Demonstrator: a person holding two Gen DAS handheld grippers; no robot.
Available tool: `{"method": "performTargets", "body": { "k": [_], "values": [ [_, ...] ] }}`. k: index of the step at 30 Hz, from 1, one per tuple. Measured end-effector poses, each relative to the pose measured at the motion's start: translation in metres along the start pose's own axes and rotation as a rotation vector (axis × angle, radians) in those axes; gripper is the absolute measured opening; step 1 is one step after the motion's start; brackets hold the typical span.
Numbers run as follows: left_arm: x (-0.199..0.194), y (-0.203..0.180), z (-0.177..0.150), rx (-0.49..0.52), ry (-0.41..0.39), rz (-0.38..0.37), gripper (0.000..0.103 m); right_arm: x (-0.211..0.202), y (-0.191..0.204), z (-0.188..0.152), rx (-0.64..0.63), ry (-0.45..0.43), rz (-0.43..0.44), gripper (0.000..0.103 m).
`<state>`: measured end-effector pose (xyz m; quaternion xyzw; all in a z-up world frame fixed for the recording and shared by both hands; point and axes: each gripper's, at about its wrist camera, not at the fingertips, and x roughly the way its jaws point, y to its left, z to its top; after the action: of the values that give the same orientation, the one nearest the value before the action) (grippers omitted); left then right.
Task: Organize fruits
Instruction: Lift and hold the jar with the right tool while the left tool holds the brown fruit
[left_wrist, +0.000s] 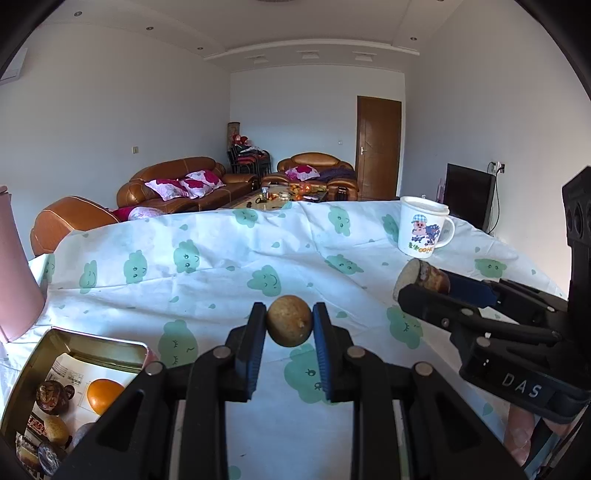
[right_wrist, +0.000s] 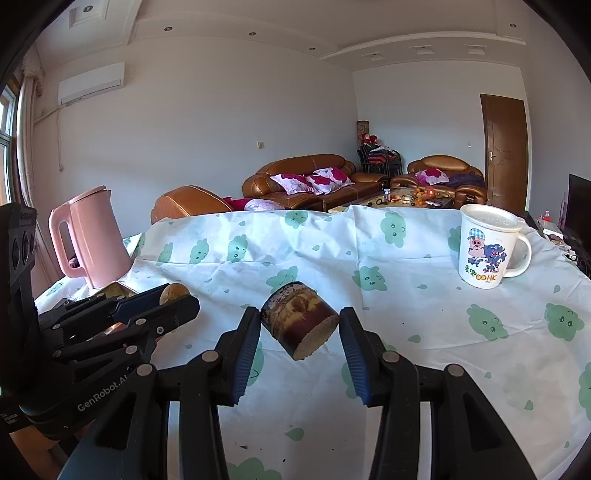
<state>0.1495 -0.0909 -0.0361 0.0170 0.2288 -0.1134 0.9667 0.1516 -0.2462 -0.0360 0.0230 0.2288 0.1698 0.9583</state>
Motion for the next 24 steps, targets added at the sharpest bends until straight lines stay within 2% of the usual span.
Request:
{"method": "performTargets", "body": {
  "k": [24],
  "values": [
    [-0.027, -0.005, -0.005, 0.017, -0.124, 0.058, 0.027, -0.021, 0.009, -0.002, -0.053, -0.11, -0.006, 0.046]
  ]
}}
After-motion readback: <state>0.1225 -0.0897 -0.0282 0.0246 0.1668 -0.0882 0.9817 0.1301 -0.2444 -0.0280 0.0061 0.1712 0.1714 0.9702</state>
